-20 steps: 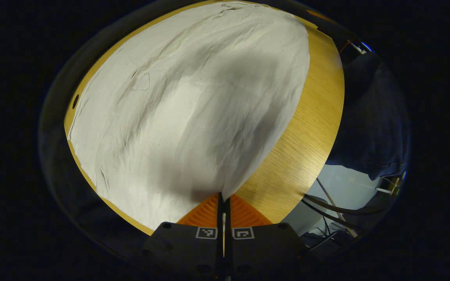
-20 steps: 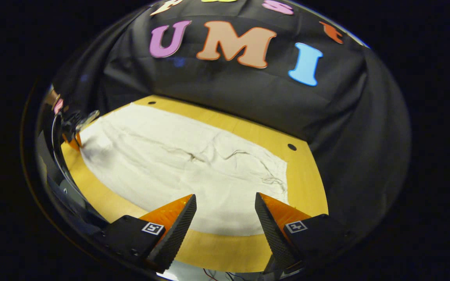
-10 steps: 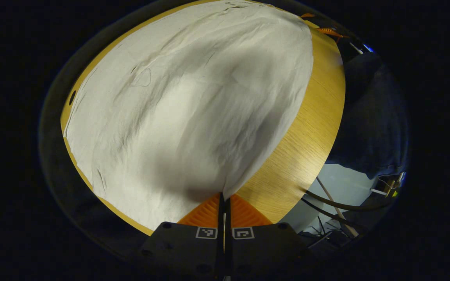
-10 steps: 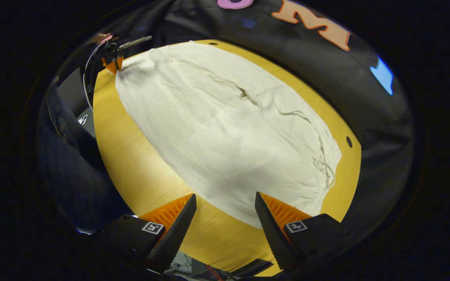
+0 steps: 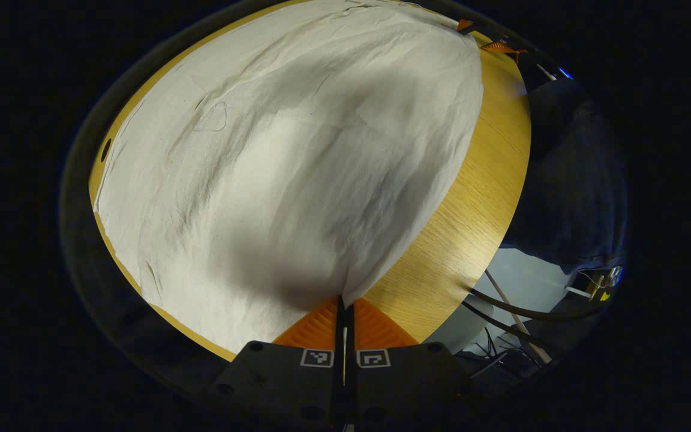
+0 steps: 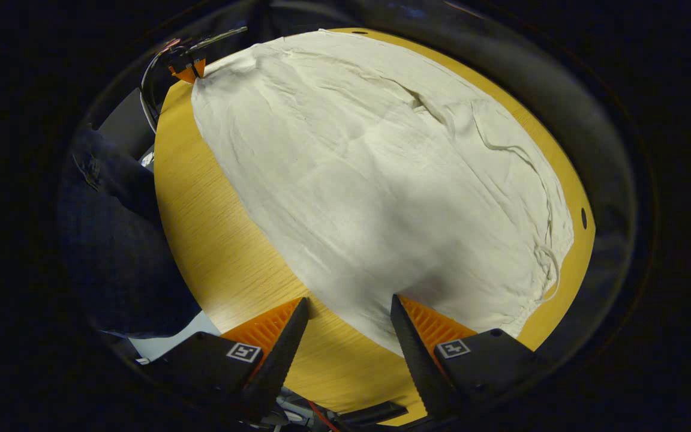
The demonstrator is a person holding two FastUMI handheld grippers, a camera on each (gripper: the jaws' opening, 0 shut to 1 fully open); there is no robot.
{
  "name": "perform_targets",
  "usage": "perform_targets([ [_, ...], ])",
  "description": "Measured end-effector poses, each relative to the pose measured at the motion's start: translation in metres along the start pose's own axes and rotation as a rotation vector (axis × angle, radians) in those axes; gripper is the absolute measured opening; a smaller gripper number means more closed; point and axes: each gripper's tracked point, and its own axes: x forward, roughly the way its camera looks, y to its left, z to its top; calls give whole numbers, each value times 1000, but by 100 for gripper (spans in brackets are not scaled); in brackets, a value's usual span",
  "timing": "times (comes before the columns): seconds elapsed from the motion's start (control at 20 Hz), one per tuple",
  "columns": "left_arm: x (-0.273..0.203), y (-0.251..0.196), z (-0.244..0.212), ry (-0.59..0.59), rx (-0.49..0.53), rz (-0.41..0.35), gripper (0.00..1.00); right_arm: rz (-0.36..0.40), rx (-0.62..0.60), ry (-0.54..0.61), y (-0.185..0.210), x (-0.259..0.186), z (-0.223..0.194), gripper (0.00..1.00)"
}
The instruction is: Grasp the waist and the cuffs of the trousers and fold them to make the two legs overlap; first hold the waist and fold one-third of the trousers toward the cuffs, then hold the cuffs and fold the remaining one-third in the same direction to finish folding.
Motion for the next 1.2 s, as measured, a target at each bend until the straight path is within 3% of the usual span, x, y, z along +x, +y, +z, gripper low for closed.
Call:
perform_targets([
  [0.05, 0, 0, 0, -1, 4, 1, 0, 2, -3, 5, -2, 0, 0, 85],
  [0.1, 1, 1, 0, 0, 8, 0, 0, 3, -7, 6, -2, -1, 0, 90],
  [0.25, 0, 1, 0, 2, 6, -5, 0, -8, 15, 24, -2, -1, 0, 88],
  [0.3, 0, 1, 0, 2, 6, -7, 0, -12, 31, 33, -4, -2, 2, 78],
  [0.35, 0, 1, 1, 1, 6, -7, 0, -16, 42, 40, -8, -1, 1, 77],
  [0.55, 0, 1, 3, -9, 5, -2, 0, -37, 50, 54, -12, 0, 2, 36],
  [0.6, 0, 1, 2, -10, 6, -1, 0, -47, 45, 55, -14, -1, 2, 34],
  [0.65, 0, 2, 2, -11, 8, -1, 0, -58, 41, 58, -13, -2, 0, 20],
  [0.75, 0, 2, 2, -14, 4, 0, 0, -72, 49, 66, -12, 0, 1, 16],
  [0.8, 0, 1, 3, -18, 2, 1, 0, -83, 50, 69, -12, -2, 1, 10],
  [1.0, 0, 1, 3, -35, -17, 7, 0, -124, 45, 52, -13, -4, 2, 10],
  [1.2, -1, 1, 4, -59, -116, 26, 0, -172, 113, 31, -16, -7, -1, 4],
])
